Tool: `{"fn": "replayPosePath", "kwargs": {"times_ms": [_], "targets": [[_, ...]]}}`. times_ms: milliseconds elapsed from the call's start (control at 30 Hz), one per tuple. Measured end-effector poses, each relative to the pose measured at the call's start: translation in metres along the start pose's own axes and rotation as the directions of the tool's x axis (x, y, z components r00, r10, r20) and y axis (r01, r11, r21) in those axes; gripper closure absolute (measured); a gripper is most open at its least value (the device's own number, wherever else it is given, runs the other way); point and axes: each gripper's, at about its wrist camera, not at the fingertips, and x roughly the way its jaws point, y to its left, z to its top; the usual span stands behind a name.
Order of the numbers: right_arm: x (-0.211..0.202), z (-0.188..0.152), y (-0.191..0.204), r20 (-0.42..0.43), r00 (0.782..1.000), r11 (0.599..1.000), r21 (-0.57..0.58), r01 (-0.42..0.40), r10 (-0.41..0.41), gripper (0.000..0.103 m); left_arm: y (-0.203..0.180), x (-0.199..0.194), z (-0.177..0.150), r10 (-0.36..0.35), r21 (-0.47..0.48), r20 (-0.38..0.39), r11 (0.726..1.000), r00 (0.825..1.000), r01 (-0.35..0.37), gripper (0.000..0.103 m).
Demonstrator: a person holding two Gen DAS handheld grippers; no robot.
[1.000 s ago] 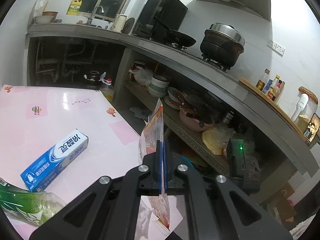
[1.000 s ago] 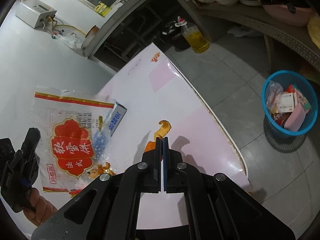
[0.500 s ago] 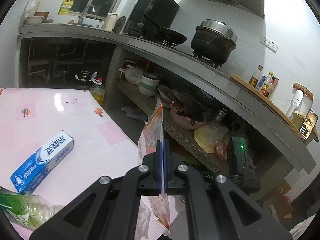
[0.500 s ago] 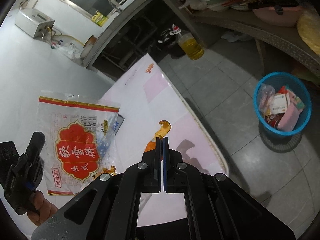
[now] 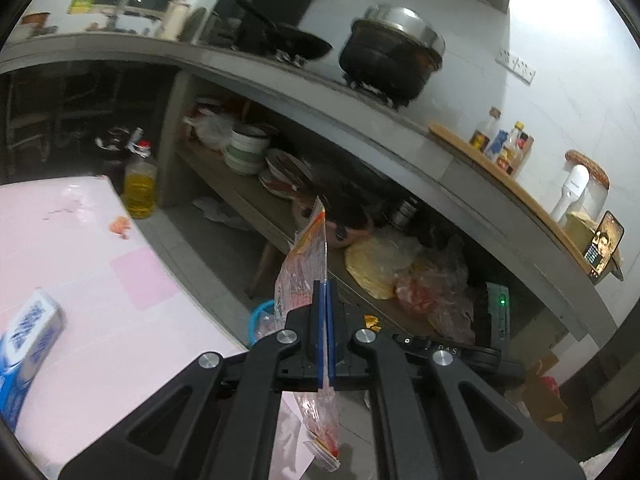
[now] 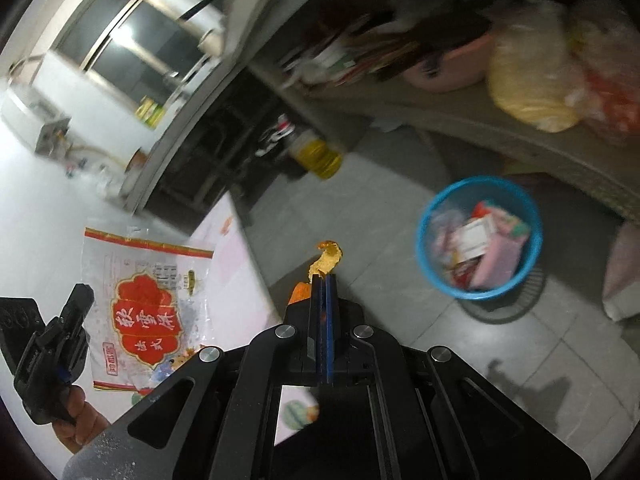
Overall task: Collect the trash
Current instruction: 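Lift and carry the wrapper and bag over the blue wastebasket with both tools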
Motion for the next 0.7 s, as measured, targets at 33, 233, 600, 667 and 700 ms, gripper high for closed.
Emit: {"fn": "replayPosePath", "kwargs": {"times_ms": [33,233,600,667,700], "targets": [[0.000,0.001,-0.008,0.006,1.000,1.000,0.015,0.015,-0.015,0.103,-0.003,0.011,0.002,-0.006,0.004,-0.018,1.000,1.000,0.006,0.102],[0.008,0.000,-0.052,0.000,0.997,0.994,0.082,0.076,-0.076,0.103,-0.021,0.094,0.006,0.024,0.069,-0.156,0.998,0.987,-0.013,0.102],[0.031,-0.007,-0.127,-0.063,0.992,0.965,0.229,0.124,-0.113,0.103,-0.024,0.299,-0.009,0.150,0.166,-0.518,0.983,0.842,-0.073,0.102],[0.035,-0.008,-0.139,-0.075,0.991,0.958,0.255,0.130,-0.114,0.103,-0.026,0.331,-0.013,0.173,0.191,-0.555,0.979,0.814,-0.077,0.102],[0.036,-0.009,-0.144,-0.081,0.990,0.954,0.266,0.134,-0.116,0.103,-0.026,0.341,-0.017,0.180,0.200,-0.565,0.977,0.805,-0.078,0.102]]}}
